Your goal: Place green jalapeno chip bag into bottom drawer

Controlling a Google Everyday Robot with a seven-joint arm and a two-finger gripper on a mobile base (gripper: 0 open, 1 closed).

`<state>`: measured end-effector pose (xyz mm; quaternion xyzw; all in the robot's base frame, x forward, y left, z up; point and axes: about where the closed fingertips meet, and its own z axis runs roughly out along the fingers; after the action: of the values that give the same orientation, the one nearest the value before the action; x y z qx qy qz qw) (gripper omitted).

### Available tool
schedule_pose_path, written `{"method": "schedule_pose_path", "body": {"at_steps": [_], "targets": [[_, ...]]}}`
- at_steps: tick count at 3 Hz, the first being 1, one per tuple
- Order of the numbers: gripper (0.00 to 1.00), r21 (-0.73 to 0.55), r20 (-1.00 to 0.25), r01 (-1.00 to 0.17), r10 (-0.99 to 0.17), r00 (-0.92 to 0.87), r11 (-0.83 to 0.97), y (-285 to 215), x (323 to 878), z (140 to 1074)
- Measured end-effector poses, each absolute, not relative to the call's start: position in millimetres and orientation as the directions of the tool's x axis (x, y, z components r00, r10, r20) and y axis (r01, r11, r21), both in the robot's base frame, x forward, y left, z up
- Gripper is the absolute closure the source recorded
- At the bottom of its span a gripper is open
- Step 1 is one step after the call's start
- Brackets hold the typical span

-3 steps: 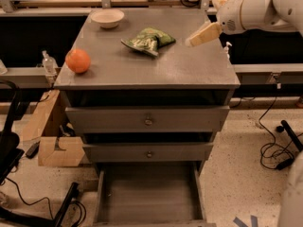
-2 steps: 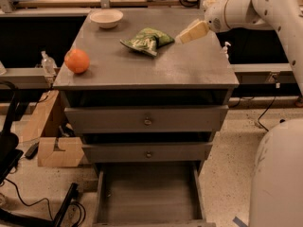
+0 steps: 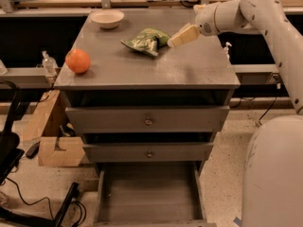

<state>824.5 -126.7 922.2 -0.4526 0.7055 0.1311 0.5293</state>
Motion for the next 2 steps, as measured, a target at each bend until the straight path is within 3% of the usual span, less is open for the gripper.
{"method": "schedule_pose_path", "body": {"at_steps": [2], "targets": [[0.00, -0.221, -0.887, -0.848, -0.460, -0.030, 0.481, -55.0, 852.4, 873.4]]}}
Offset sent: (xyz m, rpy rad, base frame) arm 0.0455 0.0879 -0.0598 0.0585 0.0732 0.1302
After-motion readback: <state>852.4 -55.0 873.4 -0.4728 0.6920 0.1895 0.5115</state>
